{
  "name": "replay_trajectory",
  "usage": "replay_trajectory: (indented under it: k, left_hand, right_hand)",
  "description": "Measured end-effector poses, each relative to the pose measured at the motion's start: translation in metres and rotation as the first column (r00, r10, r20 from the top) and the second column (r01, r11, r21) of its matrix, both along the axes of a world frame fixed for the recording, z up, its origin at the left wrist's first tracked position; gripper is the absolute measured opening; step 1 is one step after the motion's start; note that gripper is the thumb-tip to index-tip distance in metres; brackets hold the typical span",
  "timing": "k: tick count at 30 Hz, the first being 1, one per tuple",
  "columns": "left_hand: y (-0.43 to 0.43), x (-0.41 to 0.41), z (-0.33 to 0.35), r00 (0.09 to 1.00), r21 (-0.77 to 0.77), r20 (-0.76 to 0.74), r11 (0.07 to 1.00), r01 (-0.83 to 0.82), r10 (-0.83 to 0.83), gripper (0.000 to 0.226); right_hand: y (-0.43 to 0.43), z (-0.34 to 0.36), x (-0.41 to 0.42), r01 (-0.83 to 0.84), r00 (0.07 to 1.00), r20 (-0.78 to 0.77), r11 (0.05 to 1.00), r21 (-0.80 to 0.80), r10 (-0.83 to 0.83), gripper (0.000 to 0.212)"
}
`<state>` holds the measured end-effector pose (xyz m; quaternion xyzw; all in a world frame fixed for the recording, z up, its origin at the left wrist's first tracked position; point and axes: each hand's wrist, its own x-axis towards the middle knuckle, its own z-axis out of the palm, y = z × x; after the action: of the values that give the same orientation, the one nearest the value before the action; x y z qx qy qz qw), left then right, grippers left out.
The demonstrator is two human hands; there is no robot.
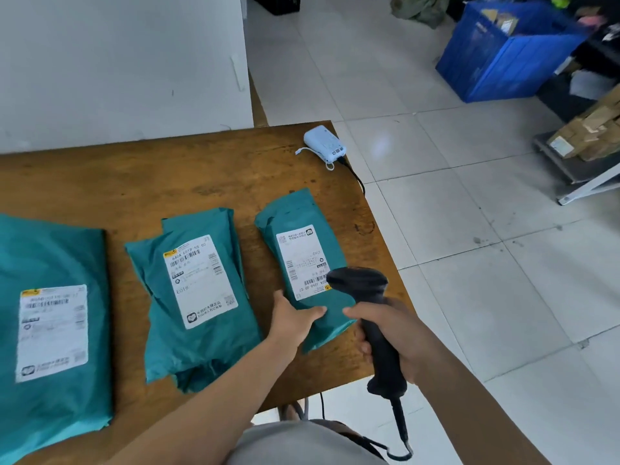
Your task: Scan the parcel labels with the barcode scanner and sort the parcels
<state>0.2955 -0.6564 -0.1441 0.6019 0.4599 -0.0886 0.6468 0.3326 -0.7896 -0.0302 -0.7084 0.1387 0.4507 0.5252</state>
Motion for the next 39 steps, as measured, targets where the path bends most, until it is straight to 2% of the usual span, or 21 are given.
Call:
replay_trajectory:
  k: [11,19,28,39]
  left_hand:
    - [-0.009,-0.012,-0.014,0.991,0.109,0.134,0.994,-0.01,-0.005,0.081]
    - [-0.01,-0.008,-0.018,0.997,0.065,0.072,0.997,-0.04,0.035,0.086]
    - [-0.009,-0.008,-0.027,0.997,0.091,0.068,0.995,-0.032,0.025,0.091]
    - [-0.008,-0.008,-0.034,0.998,0.074,0.057,0.997,-0.023,0.019,0.092]
  right_hand:
    - [0.007,-0.005,0.0,-0.116,0.992,-0.043,0.992,-0.044,0.115,0.015]
    - [0.005,-0.005,0.002,-0.109,0.993,-0.053,0.993,-0.036,0.107,0.016]
    - [0.008,-0.001,0.004,-0.204,0.979,-0.017,0.977,-0.063,0.204,0.018]
    - [0.006,0.002,0.0,-0.197,0.98,-0.011,0.979,-0.046,0.197,0.019]
